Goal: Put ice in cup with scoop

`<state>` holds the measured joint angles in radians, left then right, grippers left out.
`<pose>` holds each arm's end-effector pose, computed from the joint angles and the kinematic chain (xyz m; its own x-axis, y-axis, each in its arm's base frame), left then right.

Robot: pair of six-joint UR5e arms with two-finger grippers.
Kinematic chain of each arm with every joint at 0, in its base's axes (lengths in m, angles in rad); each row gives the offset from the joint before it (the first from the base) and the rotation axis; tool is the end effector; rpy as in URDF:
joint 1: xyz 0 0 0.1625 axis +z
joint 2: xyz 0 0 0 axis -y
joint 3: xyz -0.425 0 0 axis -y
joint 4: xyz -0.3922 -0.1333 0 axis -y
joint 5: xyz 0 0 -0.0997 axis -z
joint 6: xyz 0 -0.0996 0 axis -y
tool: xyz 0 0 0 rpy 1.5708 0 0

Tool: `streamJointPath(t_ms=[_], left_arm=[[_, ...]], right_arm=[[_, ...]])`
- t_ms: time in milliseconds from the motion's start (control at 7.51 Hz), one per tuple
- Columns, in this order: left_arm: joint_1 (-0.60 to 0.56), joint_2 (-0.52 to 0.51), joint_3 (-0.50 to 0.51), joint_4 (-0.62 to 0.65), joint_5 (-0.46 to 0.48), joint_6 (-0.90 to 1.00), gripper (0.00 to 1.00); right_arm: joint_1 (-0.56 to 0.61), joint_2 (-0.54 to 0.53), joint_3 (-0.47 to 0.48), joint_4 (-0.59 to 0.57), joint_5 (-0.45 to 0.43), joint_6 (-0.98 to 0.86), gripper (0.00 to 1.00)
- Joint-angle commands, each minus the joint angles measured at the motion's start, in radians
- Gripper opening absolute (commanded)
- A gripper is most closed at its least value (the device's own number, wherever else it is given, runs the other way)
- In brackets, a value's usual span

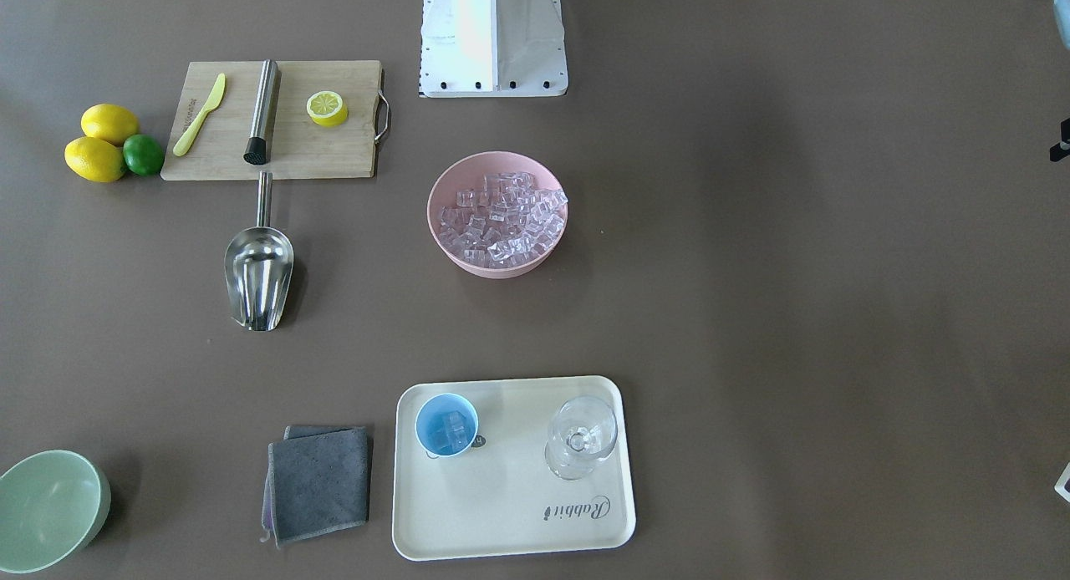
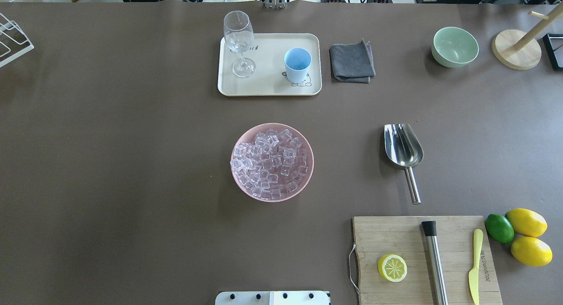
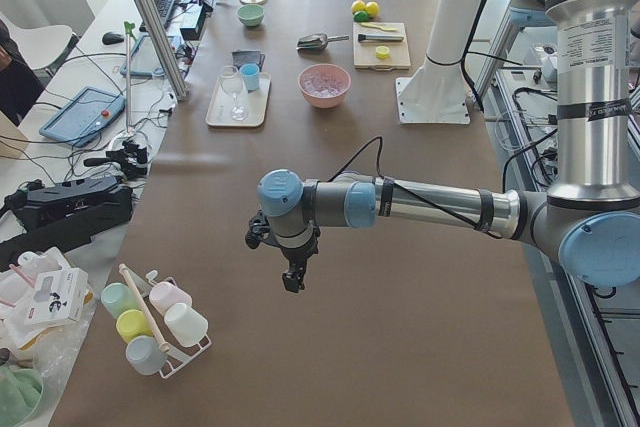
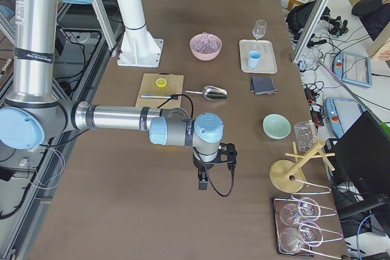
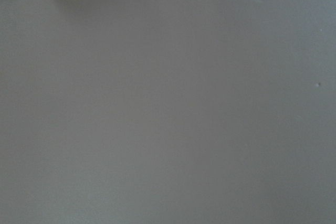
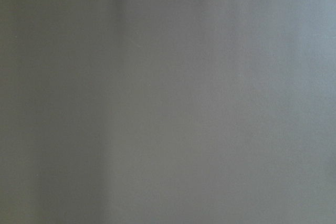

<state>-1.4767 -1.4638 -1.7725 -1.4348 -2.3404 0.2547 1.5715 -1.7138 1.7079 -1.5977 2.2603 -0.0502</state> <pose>-0.0222 -0.4458 0.6236 0.6709 0.2883 -0.6832 -0.2717 0.9528 0.1352 0.0702 -0.4287 0.6656 0.7706 -0.0288 0.6367 0.0380 0.9993 -0.0008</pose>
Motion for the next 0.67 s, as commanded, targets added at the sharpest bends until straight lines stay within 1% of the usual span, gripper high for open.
streamJointPath(t_ms=[0,532], left_arm=[[-0.001,0.01,0.004,0.001,0.001,0.0,0.98],[0.007,0.022,0.002,0.002,0.001,0.0,0.98]], right_arm=[[-0.002,0.003,-0.016,-0.022,0.027,0.001,1.0],[-0.002,0.005,-0.013,-0.021,0.025,-0.002,1.0]])
